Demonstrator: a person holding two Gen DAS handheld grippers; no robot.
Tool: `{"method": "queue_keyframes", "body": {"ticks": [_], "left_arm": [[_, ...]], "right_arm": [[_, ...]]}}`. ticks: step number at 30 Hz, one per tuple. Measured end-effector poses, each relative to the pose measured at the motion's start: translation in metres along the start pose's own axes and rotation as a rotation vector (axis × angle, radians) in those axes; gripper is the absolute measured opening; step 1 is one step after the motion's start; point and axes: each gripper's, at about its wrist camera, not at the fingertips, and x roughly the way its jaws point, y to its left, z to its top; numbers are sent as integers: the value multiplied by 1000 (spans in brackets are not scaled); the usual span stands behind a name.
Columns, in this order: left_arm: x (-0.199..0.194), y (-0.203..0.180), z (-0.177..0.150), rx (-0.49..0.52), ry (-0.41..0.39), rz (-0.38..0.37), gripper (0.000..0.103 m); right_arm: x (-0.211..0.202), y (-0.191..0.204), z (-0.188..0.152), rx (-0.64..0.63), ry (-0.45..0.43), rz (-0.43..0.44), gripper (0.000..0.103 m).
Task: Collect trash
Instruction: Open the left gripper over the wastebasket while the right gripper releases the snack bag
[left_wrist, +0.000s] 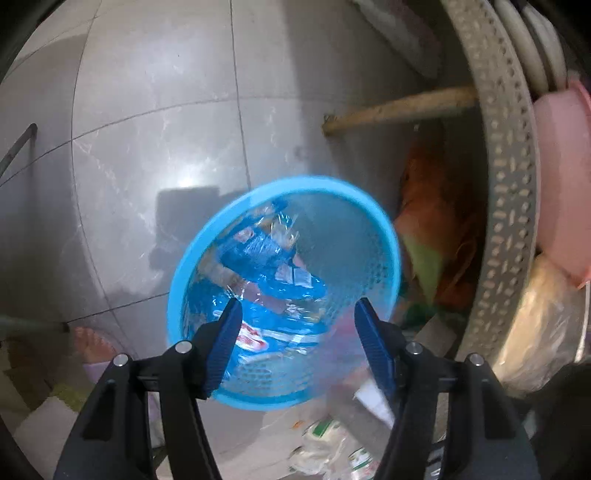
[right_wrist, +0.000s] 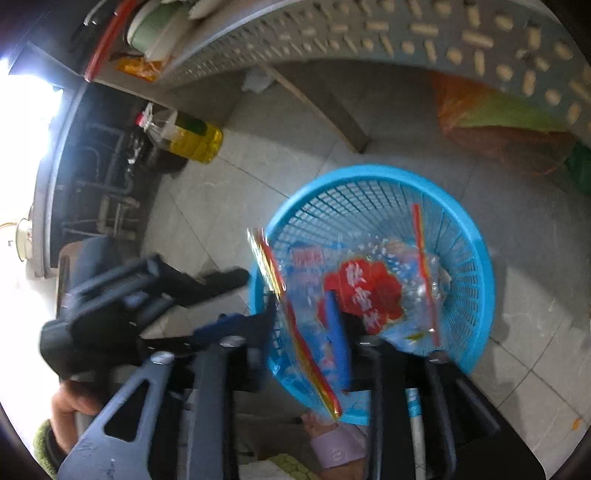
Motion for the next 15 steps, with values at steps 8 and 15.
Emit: {"method": "queue_keyframes", "body": {"ticks": [8,15], "left_arm": [[-27,-18,1,52,-93,-85,62],[-70,-51,-6,111,-147,-119,62]], "right_arm": [[-22,-2,-13,7,-22,34,42],[-46,-1,-43,-53,-24,-23,43]]}}
